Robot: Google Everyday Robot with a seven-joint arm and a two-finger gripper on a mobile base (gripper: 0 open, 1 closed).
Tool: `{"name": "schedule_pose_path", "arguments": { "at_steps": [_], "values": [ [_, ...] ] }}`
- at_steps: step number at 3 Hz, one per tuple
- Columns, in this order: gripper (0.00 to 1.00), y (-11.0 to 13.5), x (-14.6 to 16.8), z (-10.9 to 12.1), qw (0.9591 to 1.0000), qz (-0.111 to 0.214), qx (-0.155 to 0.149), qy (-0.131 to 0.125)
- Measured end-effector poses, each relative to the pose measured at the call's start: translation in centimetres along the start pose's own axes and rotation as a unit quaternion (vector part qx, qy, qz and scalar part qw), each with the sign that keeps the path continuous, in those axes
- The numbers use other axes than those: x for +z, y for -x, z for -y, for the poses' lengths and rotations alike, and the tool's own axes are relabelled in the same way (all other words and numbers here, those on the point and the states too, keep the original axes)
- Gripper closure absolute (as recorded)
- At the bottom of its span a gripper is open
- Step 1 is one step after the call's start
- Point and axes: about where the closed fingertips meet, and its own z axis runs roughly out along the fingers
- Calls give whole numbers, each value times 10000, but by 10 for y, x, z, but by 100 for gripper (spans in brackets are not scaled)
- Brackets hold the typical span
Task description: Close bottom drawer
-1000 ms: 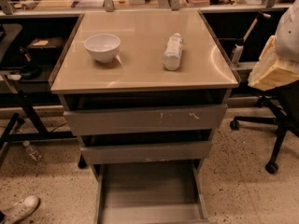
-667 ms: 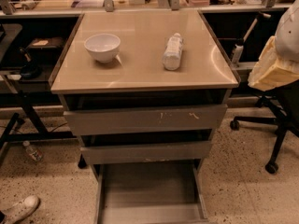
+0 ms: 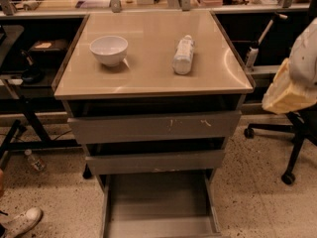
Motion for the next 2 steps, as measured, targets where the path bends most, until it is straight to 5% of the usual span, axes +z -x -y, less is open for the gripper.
{"name": "schedule_pose_path", "arguments": {
  "at_steps": [1, 2],
  "values": [
    [100, -15, 44, -36, 9999, 9, 131, 106],
    [100, -47, 102, -86, 9977, -152, 297, 594]
  ]
}}
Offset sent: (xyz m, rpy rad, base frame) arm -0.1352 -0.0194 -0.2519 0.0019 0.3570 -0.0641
